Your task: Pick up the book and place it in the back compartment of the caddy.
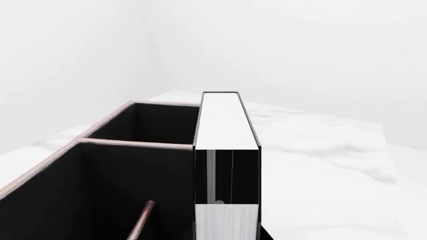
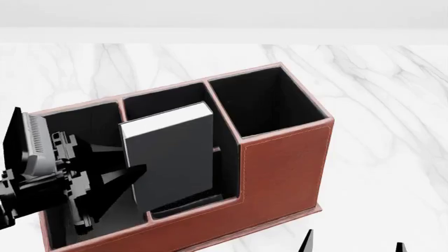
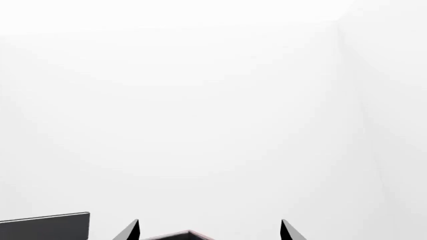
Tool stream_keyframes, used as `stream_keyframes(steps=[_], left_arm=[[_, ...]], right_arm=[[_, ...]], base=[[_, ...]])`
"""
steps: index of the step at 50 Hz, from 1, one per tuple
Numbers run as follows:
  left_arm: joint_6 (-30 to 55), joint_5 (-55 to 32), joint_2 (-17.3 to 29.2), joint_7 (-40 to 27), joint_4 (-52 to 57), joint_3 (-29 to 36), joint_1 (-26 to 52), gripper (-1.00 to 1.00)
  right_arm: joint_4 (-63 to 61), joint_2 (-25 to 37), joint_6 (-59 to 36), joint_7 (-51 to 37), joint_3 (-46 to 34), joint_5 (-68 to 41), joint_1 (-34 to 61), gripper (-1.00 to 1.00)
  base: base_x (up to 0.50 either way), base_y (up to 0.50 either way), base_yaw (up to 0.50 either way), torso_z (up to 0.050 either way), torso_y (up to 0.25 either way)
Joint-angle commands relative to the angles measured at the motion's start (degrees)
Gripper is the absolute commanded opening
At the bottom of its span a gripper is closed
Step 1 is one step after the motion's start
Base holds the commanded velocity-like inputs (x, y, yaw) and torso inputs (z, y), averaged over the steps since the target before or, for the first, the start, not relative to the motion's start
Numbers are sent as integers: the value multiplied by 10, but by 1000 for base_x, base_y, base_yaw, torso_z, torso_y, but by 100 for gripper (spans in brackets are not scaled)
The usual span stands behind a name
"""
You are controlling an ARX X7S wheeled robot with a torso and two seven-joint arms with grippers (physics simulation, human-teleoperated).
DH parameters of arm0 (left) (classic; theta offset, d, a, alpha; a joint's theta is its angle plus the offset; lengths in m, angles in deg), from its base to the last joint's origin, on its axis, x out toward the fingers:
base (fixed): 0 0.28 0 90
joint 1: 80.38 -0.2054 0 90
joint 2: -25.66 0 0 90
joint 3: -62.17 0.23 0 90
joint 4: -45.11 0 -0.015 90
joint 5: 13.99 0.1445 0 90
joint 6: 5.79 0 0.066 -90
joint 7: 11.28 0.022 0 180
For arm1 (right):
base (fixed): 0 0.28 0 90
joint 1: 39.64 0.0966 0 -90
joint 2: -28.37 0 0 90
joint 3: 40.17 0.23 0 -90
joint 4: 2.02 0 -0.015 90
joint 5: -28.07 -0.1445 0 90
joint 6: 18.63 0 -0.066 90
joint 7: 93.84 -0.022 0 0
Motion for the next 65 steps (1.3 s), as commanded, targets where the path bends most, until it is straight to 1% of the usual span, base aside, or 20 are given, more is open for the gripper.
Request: stream_keyframes(steps=[1,14,25,33,45,50,54,60,65], left_arm=[[-9,-7,-33,18,-58,-16,31,-100],[-44,15,-79,41,-156,-14,48,-100],[-78,23,-123,87,-265,-17,71,-100],[-92,24,-141,104,-305,-20,80,-100],[-135,38,-190,150,-422,-20,111,-100],[-142,41,-201,158,-447,-20,121,-100],[-162,48,-222,177,-509,-22,142,-100],[-156,69,-226,171,-513,-39,145,-100],[-149,104,-231,170,-513,-75,143,-100]], right_arm=[[4,1,2,-1,-1,-2,2,100],[2,2,1,-2,-2,-2,1,100],[4,3,0,-3,-3,-5,4,100],[7,3,0,-3,-4,-6,5,100],[5,5,-1,-4,-5,-8,6,100],[6,6,0,-4,-5,-9,6,100],[3,7,2,-5,-4,-11,4,100],[0,9,3,-6,-3,-13,2,100],[0,10,3,-7,-2,-14,2,100]], base=[[0,0,0,0,0],[0,0,0,0,2],[0,0,0,0,1],[0,0,0,1,1],[0,0,0,0,2],[0,0,0,0,2],[0,0,0,0,0],[0,0,0,2,2],[0,0,0,0,2]])
